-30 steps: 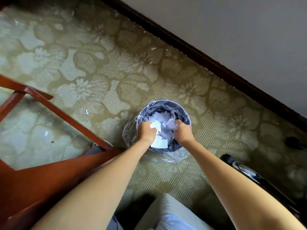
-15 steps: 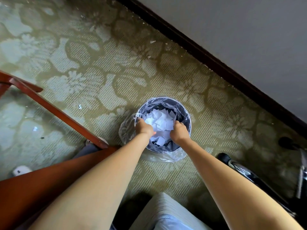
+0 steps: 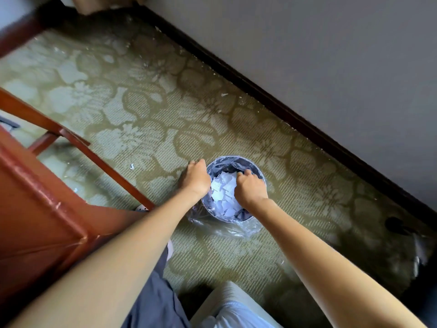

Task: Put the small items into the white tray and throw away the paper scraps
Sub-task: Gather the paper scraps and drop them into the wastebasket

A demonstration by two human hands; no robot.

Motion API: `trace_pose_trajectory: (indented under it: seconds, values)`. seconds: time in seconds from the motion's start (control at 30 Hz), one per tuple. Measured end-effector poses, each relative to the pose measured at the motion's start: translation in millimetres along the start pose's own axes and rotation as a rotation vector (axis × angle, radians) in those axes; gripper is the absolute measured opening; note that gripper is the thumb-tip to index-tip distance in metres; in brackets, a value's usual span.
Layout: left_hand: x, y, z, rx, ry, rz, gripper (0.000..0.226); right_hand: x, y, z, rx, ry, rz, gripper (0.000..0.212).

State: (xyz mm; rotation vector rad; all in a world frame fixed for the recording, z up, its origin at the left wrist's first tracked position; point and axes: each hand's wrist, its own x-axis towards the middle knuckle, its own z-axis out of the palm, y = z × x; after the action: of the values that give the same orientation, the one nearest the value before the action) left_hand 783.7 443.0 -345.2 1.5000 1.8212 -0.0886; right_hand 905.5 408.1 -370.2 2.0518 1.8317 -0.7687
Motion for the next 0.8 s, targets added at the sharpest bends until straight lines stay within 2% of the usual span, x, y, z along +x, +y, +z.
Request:
trace_pose_trajectory:
  seconds: [0.2,0.3,0.4,0.57,0.8]
  values:
    - [-55.4,41.2,-86.7,0.130,0.296,0.201,0.028,-59.0,-27.1,-106.2,0.027,0.370,-0.129,0.026]
    - [-93.8,51.0,-135.6,0.179,0.475,0.235,0.027,-96.5,-46.0,-155.5,0.057,0.529,-0.193,0.022]
    - [-141.0,38.5,-183.8,0.121,0.639,0.225,0.026,-134.6,-76.0,-189.6,0.101,0.647,-0.292,0.019]
    - [-222.5,-25.3,-242.3,0.045,0.846,0.141,0.026,-191.8,-152.2,-205.1,0.170,0.730,-0.526,0.026]
    - [-306.3,-160.6,-260.5,0.010,1.006,-0.107,0.030,-255.8,-275.6,-154.5,0.208,0.678,-0.897,0.023]
